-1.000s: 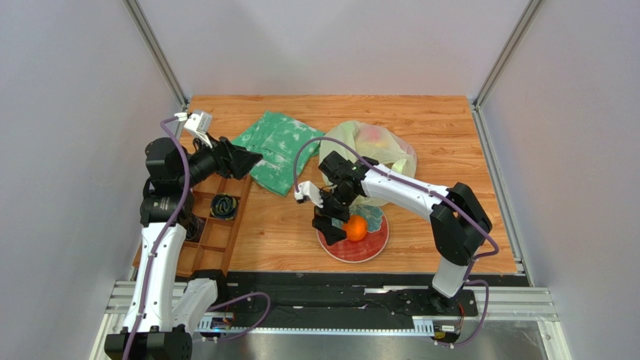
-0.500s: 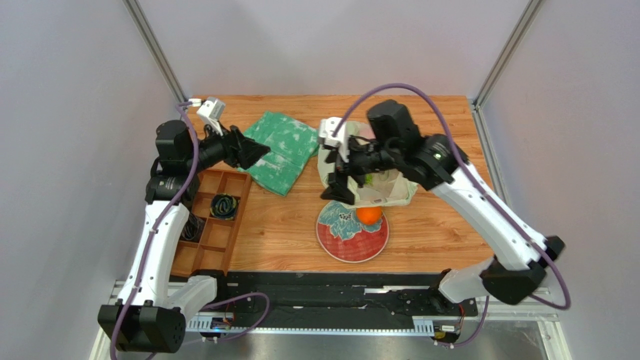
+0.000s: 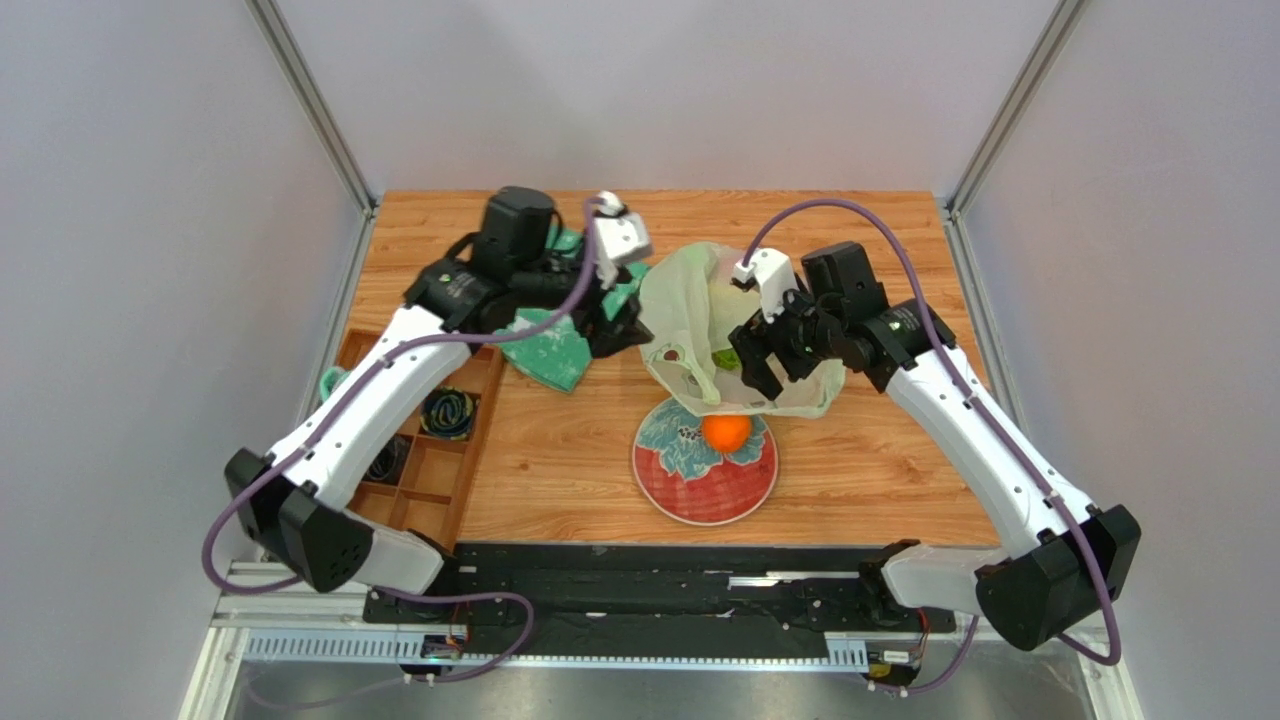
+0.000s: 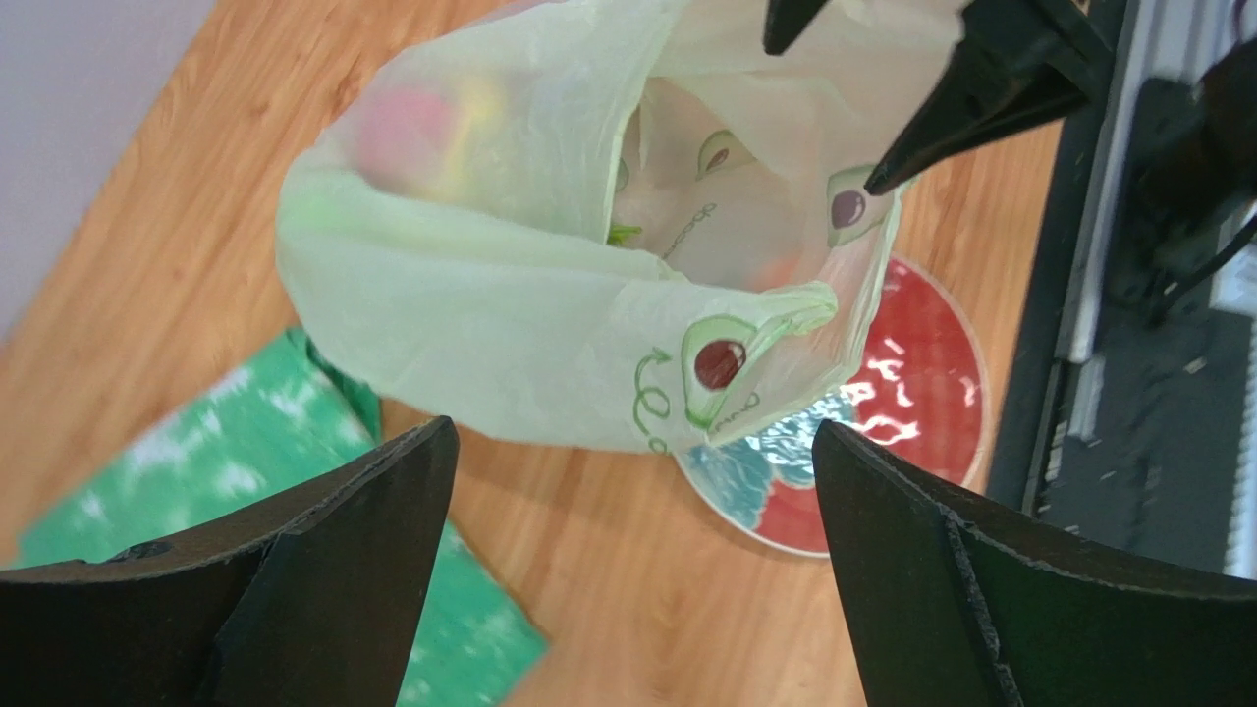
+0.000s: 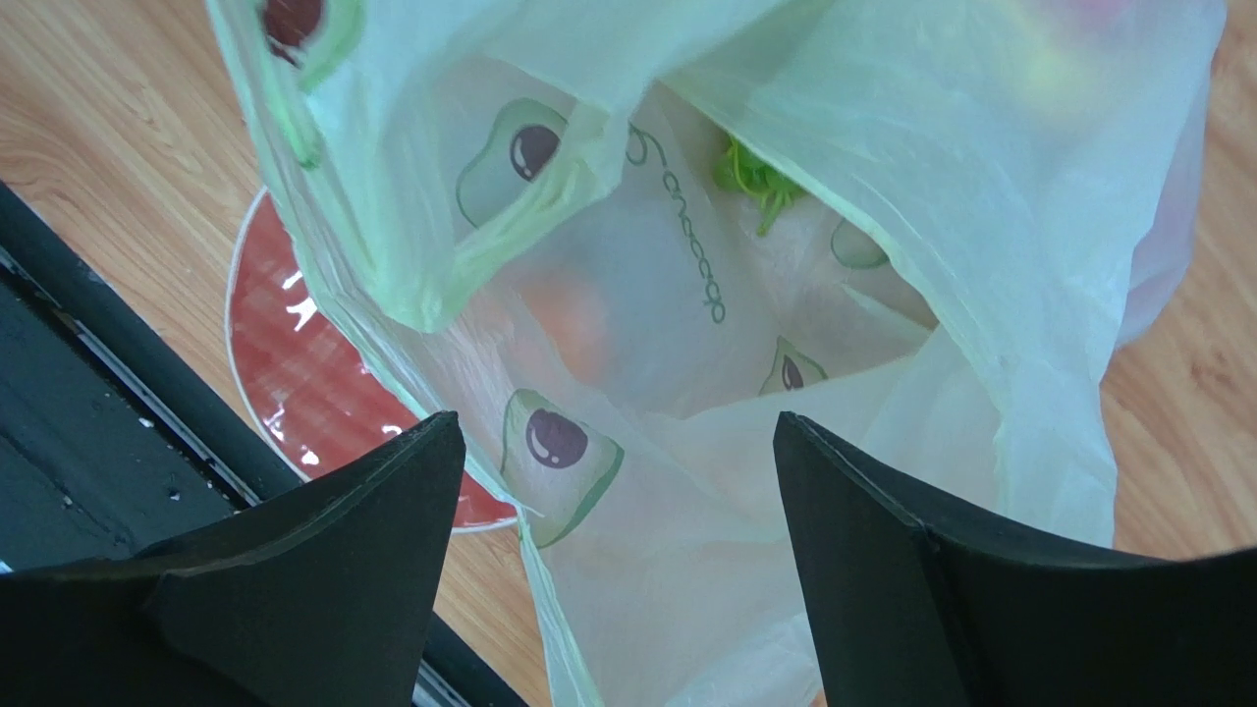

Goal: Take the fake fruits out of the plastic bag
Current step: Adjust the plastic bag at the center of the board.

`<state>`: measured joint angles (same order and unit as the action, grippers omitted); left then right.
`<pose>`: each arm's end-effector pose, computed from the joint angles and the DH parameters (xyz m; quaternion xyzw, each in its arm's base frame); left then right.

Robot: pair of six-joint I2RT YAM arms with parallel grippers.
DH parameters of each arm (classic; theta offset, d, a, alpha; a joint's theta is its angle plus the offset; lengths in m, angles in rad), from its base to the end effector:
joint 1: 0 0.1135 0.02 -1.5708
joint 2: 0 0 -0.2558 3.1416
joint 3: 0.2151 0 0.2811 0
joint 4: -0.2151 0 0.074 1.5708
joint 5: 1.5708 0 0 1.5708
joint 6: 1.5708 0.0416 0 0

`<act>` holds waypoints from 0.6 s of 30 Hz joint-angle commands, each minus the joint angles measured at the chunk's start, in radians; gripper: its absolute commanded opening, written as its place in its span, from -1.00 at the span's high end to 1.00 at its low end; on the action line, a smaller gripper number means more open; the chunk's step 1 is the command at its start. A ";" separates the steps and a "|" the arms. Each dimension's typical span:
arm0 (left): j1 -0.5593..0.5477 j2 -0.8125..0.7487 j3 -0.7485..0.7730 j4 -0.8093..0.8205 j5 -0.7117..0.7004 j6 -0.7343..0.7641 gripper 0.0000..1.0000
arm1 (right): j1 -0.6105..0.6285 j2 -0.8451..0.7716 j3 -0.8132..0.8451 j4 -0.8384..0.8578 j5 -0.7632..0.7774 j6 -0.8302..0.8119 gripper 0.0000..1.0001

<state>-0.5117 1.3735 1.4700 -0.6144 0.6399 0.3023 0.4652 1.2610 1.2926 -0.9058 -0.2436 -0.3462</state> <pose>0.2762 -0.1836 0.3974 0.4700 0.6911 -0.3203 0.4459 0.2529 0.1382 0.3380 -0.4063 0.8409 0.1341 0.3314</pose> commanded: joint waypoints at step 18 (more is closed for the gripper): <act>-0.418 0.390 0.272 -0.272 -0.525 0.777 -0.81 | -0.244 -0.121 -0.107 -0.038 -0.115 0.092 -0.64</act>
<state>-0.9009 1.6943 1.6752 -0.7887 0.2020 0.9604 0.2375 1.1828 1.2007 -0.9298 -0.2863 -0.2649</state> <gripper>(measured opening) 0.930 0.819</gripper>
